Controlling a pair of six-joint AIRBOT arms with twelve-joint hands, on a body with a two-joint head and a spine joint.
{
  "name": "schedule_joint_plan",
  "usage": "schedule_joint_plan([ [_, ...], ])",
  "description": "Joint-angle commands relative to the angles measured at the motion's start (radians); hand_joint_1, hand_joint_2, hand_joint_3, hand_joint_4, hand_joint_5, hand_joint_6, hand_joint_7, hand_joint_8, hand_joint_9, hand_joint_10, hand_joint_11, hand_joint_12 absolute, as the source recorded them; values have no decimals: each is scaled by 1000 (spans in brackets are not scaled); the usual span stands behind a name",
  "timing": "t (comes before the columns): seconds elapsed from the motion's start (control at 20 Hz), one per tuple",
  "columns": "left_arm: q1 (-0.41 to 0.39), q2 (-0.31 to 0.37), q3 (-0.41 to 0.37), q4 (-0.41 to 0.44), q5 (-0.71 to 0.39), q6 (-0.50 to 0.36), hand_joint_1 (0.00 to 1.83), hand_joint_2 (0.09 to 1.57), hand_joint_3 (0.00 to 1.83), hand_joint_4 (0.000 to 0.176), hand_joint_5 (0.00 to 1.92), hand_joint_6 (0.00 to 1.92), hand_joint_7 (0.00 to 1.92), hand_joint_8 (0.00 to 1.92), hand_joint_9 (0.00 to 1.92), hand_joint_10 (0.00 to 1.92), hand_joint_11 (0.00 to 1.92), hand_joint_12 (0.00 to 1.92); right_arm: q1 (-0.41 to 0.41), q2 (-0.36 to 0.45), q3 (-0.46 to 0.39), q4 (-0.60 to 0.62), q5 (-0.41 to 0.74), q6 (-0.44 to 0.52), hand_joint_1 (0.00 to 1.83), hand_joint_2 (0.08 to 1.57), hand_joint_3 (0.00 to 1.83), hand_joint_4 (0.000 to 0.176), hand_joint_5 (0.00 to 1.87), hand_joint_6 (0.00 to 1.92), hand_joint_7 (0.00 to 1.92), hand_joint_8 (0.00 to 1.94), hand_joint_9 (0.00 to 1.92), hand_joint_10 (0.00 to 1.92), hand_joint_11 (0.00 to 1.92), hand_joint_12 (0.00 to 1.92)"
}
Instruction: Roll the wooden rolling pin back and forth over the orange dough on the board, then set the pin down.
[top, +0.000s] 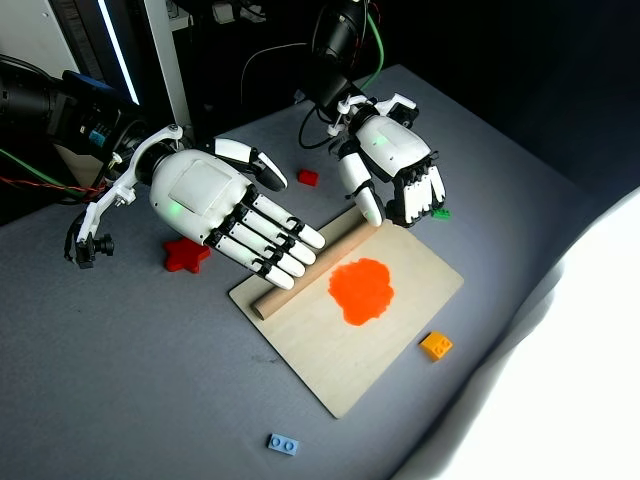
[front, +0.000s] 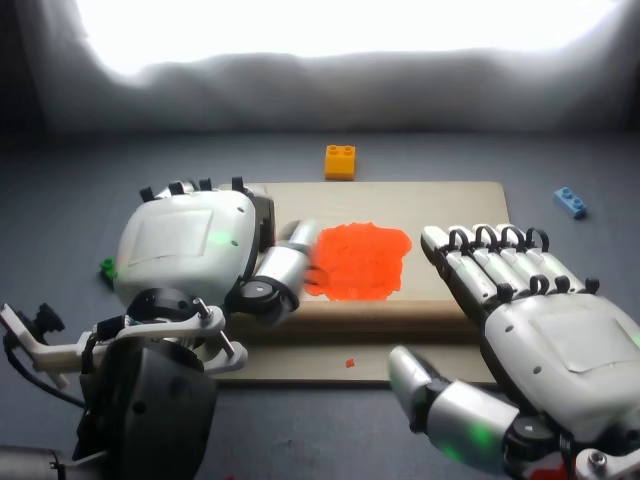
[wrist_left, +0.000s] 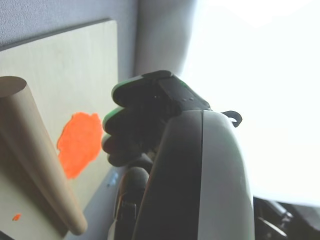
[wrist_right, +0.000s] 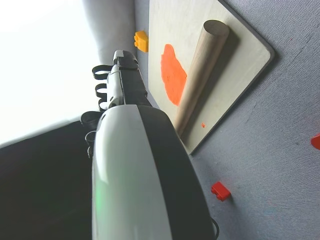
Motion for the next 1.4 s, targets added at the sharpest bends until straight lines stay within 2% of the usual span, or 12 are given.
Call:
schedule_joint_plan([
  [0.0, -2, 12, 5, 85, -83, -1, 0, 1271, 25, 0, 1, 0, 16, 0, 16, 1, 0, 0, 1, 0, 1, -85, 78, 3, 2, 1240, 40, 0, 38, 32, 23, 0, 2, 7, 0, 0],
  [0.15, -1, 15, 6, 85, -74, -1, 0, 1276, 20, 0, 0, 0, 0, 0, 0, 0, 0, 0, -2, 0, 1, -85, 78, -1, 19, 1240, 24, 0, 72, 35, 85, 18, 50, 21, 0, 0],
  [0.3, 2, 22, 5, 85, -36, -1, 0, 1276, 18, 0, 0, 0, 22, 9, 8, 3, 0, 0, -1, 0, 6, -85, 78, 5, 11, 1246, 21, 0, 56, 24, 70, 7, 36, 13, 0, 0],
  [0.55, 24, 26, 6, 89, 56, -1, 0, 1263, 8, 0, 0, 0, 12, 2, 15, 5, 9, 4, 4, -2, 57, -85, 42, 67, 36, 1245, 13, 0, 73, 22, 90, 8, 47, 12, 0, 0],
  [0.7, 58, 27, 18, 142, 98, -62, 0, 1255, 3, 0, 0, 0, 8, 0, 17, 6, 25, 12, 9, -3, 91, -85, 20, 119, 23, 1244, 10, 0, 57, 13, 69, 1, 34, 5, 0, 0],
  [0.75, 69, 23, 24, 154, 92, -81, 0, 1252, 1, 0, 0, 0, 14, 3, 23, 8, 33, 16, 9, -5, 101, -85, 14, 135, 24, 1237, 6, 0, 40, 6, 55, 0, 17, 0, 0, 0],
  [0.9, 103, 0, 41, 168, -14, -140, 0, 1250, 0, 0, 0, 0, 14, 2, 20, 5, 18, 13, -1, -39, 151, -123, 12, 175, 0, 1229, 2, 0, 25, 3, 25, 0, 0, 0, 0, 0],
  [1.0, 117, -12, 51, 173, -34, -148, 0, 1249, 0, 0, 0, 0, 13, 1, 17, 3, 7, 9, -15, -63, 194, -189, 21, 195, 0, 1225, 0, 0, 37, 7, 43, 8, 12, 5, 0, 0],
  [1.35, 169, -46, 80, 194, -51, -163, 0, 1250, 1, 0, 0, 0, 0, 0, 1, 0, 0, 0, -33, -128, 270, -194, 38, 220, 0, 1222, 0, 0, 31, 8, 44, 5, 17, 5, 0, 0],
])
